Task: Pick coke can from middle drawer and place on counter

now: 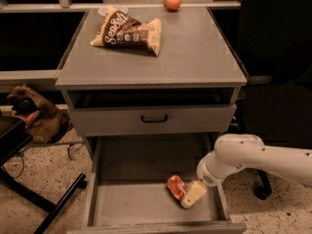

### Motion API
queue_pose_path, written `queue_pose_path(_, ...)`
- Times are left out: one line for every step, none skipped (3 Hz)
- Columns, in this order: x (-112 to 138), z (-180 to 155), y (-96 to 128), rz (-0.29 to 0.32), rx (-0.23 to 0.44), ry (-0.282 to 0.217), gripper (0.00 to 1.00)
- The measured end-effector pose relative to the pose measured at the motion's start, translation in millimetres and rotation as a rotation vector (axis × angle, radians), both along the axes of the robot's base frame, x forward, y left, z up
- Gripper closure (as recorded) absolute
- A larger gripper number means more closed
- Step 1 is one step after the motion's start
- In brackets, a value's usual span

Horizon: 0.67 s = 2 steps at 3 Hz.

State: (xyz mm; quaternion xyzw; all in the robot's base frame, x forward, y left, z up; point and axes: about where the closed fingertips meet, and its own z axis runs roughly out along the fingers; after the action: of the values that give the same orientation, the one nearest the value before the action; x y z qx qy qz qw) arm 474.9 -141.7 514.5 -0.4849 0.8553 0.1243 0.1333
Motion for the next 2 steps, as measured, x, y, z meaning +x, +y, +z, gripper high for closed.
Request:
queue_pose_path(-3, -20, 3, 0.010, 0.002, 0.034, 0.00)
queue_pose_path(-19, -54, 10, 0.009, 0.038, 0.103, 0.00)
